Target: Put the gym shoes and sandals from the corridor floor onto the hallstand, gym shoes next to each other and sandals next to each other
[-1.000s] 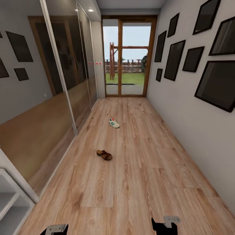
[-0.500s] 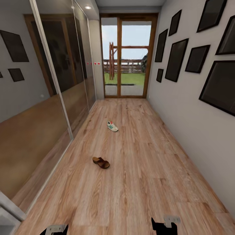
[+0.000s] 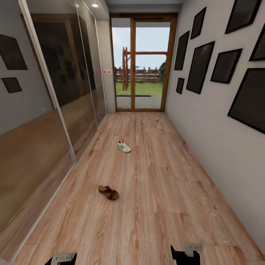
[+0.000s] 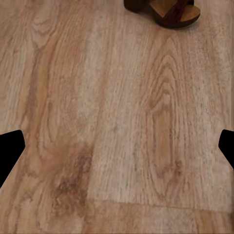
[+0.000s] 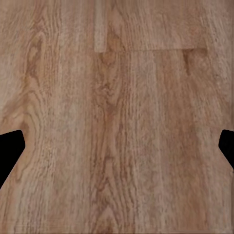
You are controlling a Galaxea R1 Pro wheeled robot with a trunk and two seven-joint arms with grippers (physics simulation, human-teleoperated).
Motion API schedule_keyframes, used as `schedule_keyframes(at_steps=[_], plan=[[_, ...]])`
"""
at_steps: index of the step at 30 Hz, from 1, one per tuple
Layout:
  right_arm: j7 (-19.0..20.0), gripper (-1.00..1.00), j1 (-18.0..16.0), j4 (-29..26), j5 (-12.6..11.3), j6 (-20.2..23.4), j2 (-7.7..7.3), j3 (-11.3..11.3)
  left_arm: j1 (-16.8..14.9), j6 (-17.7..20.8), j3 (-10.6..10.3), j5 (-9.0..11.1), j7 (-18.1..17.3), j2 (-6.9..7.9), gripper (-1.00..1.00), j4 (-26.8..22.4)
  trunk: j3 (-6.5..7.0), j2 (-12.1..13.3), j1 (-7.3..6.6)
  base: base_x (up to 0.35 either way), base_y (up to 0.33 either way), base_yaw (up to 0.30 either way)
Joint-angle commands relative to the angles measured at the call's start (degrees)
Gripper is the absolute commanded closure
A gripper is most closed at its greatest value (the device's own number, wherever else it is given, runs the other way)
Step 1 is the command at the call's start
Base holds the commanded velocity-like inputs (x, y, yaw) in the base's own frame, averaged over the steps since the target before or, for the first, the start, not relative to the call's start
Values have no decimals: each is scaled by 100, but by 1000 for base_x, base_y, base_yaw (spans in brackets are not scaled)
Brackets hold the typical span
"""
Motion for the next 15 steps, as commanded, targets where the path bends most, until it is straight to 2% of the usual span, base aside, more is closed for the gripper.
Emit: schedule_keyframes(at_steps=[1, 15], plan=[[-2, -100, -3, 2, -59, -19, -3, 47, -3, -9, 34, 41, -58, -2, -100, 4, -5, -2, 2, 294, -140, 0], [-4, -100, -3, 2, -59, -19, -3, 47, -3, -9, 41, 41, -54, -2, -100, 8, -5, -2, 2, 292, -141, 0]])
